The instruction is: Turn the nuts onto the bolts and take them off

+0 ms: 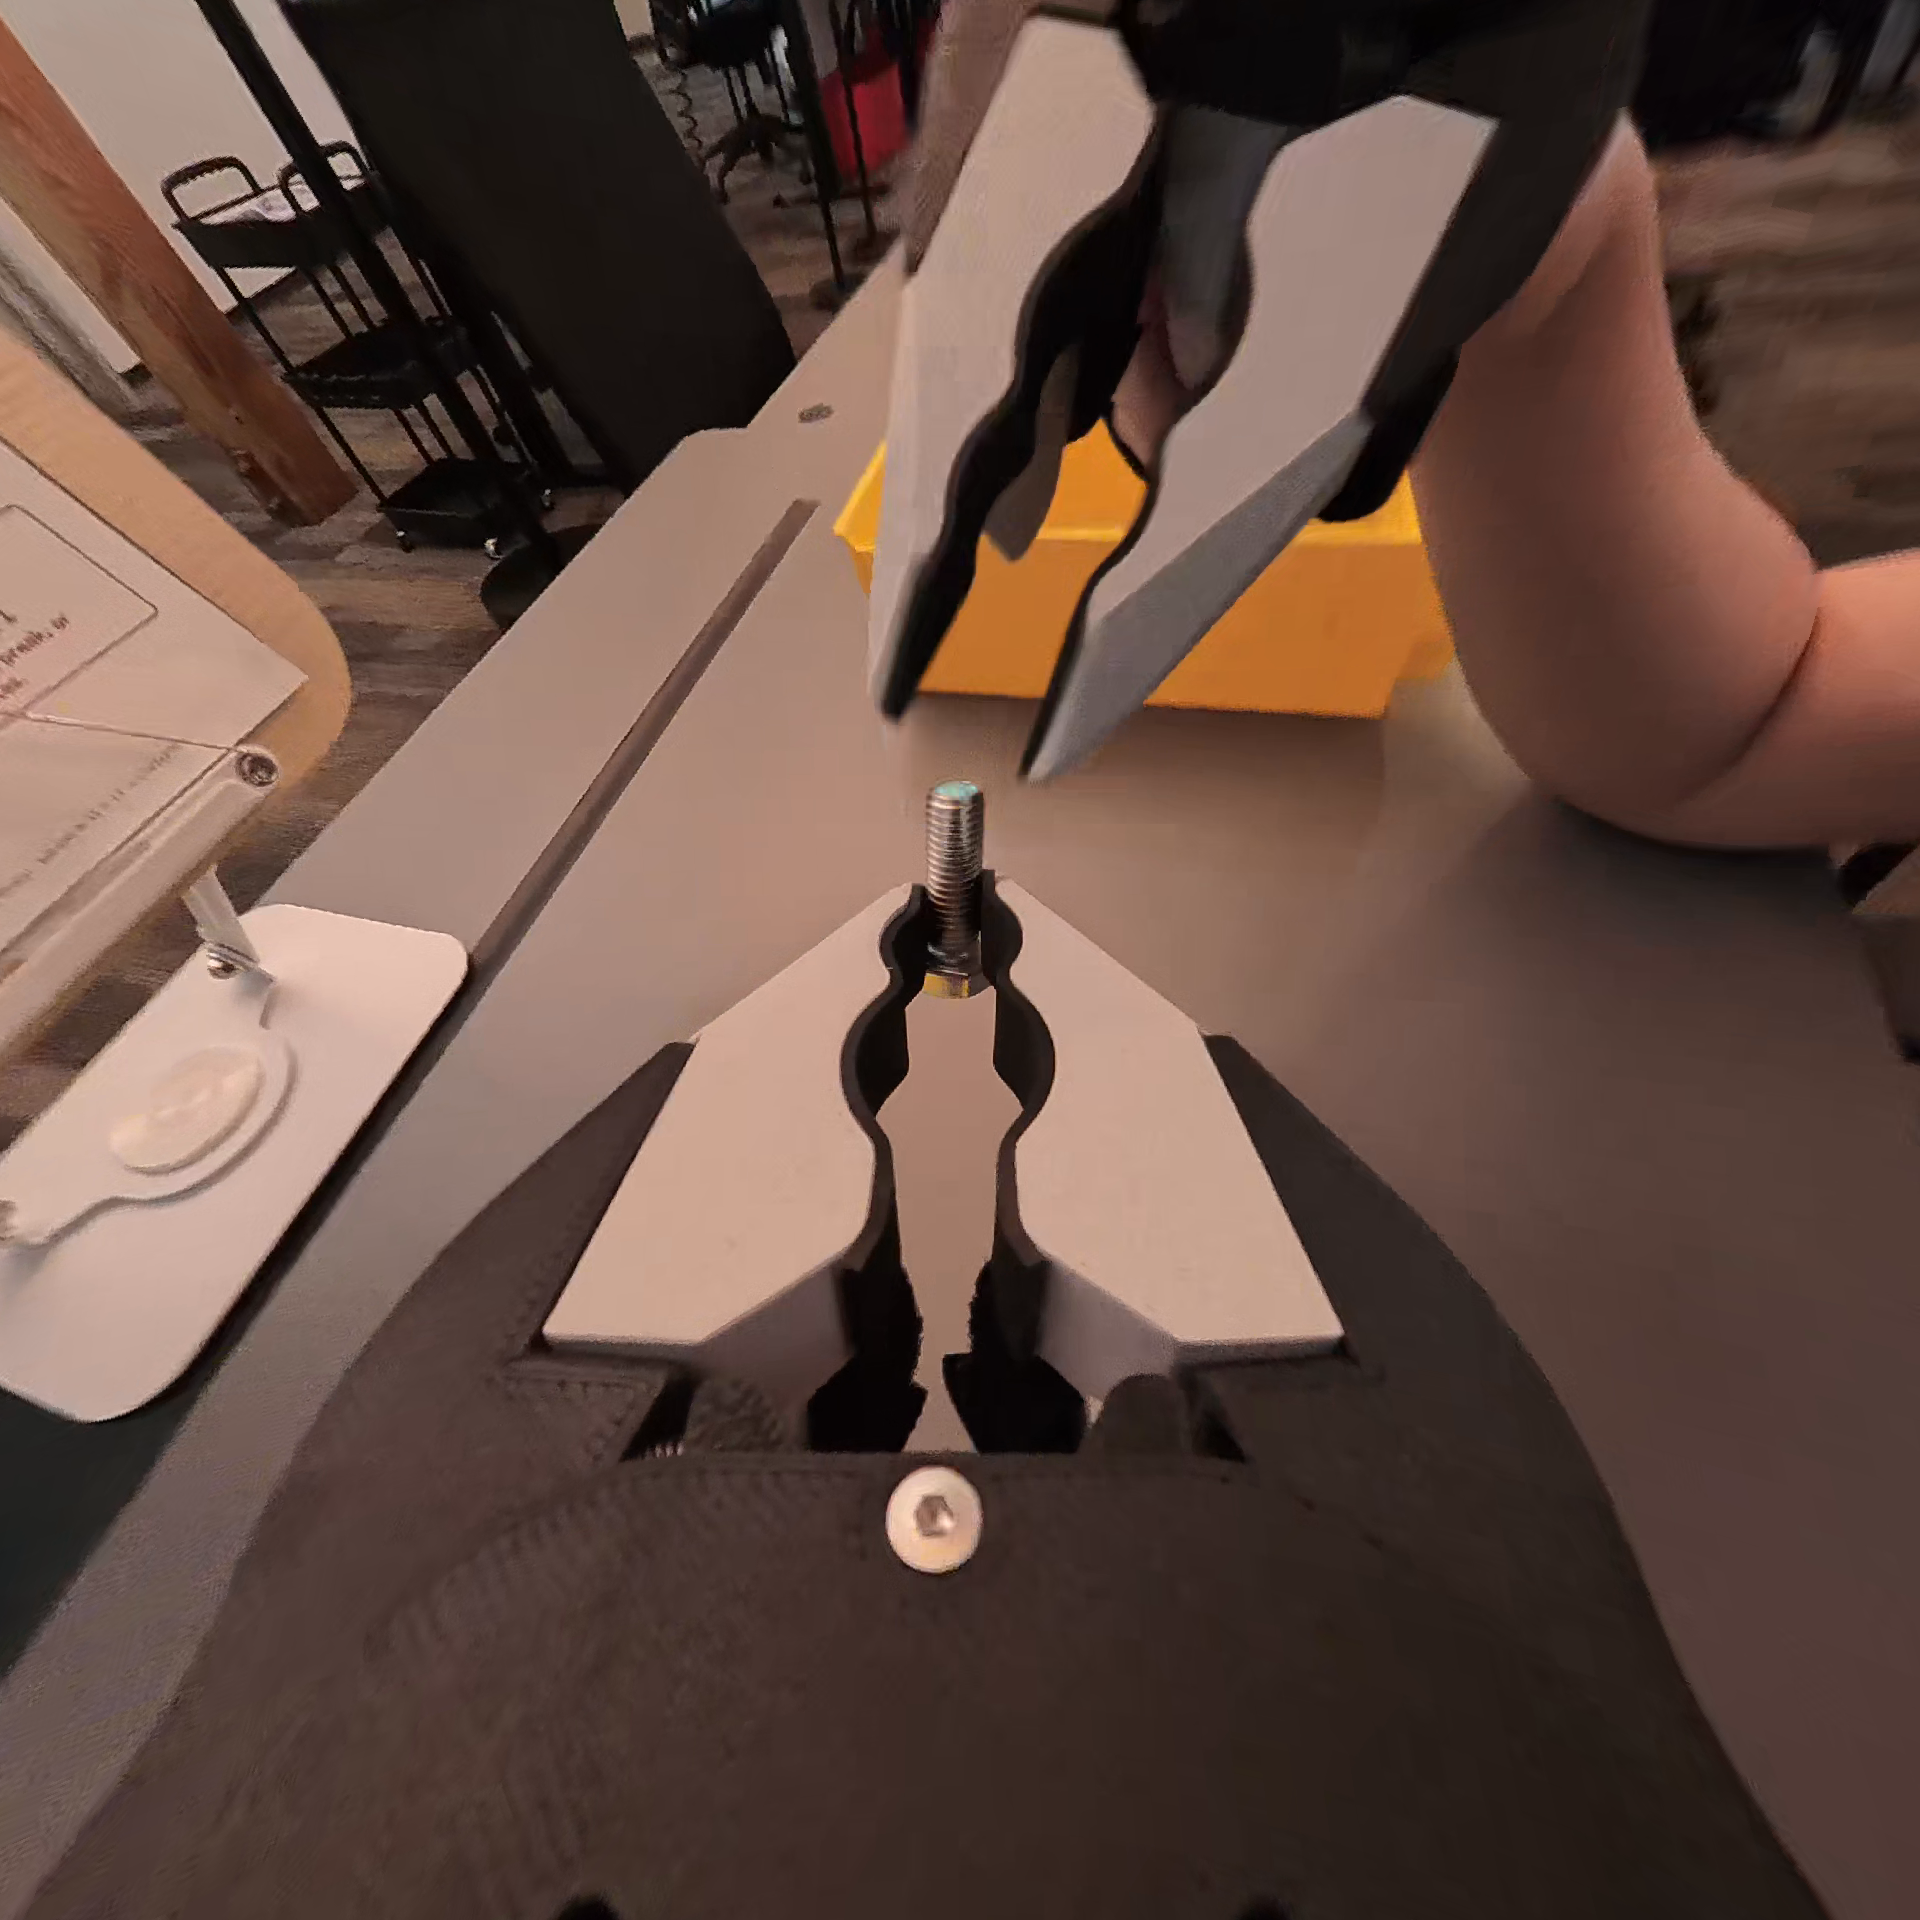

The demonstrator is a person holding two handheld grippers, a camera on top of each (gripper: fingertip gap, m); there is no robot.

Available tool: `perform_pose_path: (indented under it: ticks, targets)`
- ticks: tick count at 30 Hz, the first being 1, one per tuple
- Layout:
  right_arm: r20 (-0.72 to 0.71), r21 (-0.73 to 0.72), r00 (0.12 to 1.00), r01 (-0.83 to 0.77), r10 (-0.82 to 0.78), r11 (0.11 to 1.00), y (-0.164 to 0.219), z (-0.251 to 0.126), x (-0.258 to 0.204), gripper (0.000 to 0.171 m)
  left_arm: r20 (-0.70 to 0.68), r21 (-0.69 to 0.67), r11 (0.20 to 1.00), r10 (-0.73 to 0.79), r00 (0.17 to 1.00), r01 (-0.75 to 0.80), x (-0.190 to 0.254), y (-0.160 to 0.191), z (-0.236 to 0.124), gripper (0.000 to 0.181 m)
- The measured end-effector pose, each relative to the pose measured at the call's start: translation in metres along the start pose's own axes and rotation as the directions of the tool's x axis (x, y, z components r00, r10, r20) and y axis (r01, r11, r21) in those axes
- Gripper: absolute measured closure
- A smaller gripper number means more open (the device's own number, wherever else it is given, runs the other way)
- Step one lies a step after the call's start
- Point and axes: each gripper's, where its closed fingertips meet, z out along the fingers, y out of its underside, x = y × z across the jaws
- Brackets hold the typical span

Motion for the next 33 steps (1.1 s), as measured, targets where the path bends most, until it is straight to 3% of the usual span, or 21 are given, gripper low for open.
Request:
perform_pose_path:
  ticks: [4,7,9,13,17,22,27,33]
  targets:
    - [-0.108,0.196,0.994,-0.01,0.032,0.981,-0.027,-0.029,0.024,0.143,-0.104,0.205,0.943,-0.244,0.964,0.26,-0.022,-0.021,-0.007,0.174]
    - [-0.086,0.2,0.996,-0.013,0.031,0.98,-0.025,-0.033,0.024,0.139,-0.261,0.316,0.844,-0.363,0.894,0.435,-0.042,-0.037,-0.022,0.174]
    - [0.019,0.162,0.999,0.04,-0.043,0.986,-0.018,-0.027,0.003,0.115,-0.282,0.336,0.814,-0.393,0.875,0.473,-0.054,-0.038,-0.032,0.174]
    - [0.182,0.029,0.944,0.275,-0.276,0.961,0.007,-0.008,-0.045,0.123,-0.18,0.335,0.863,-0.335,0.925,0.378,-0.056,-0.044,-0.063,0.174]
    - [0.29,-0.105,0.88,0.421,-0.377,0.901,0.037,0.014,-0.072,0.135,-0.063,0.35,0.895,-0.27,0.961,0.275,-0.055,-0.056,-0.102,0.174]
    - [0.516,-0.282,0.816,0.449,-0.26,0.848,0.092,0.044,-0.111,0.14,0.057,0.343,0.913,-0.253,0.966,0.219,-0.066,-0.053,-0.132,0.174]
    - [0.557,-0.517,0.798,0.551,-0.232,0.655,0.157,0.082,-0.116,0.142,0.043,0.369,0.896,-0.28,0.959,0.245,-0.068,-0.053,-0.146,0.174]
    - [0.581,-0.527,0.764,0.616,-0.281,0.585,0.171,0.099,-0.12,0.144,0.006,0.374,0.897,-0.257,0.966,0.237,-0.058,-0.057,-0.15,0.174]
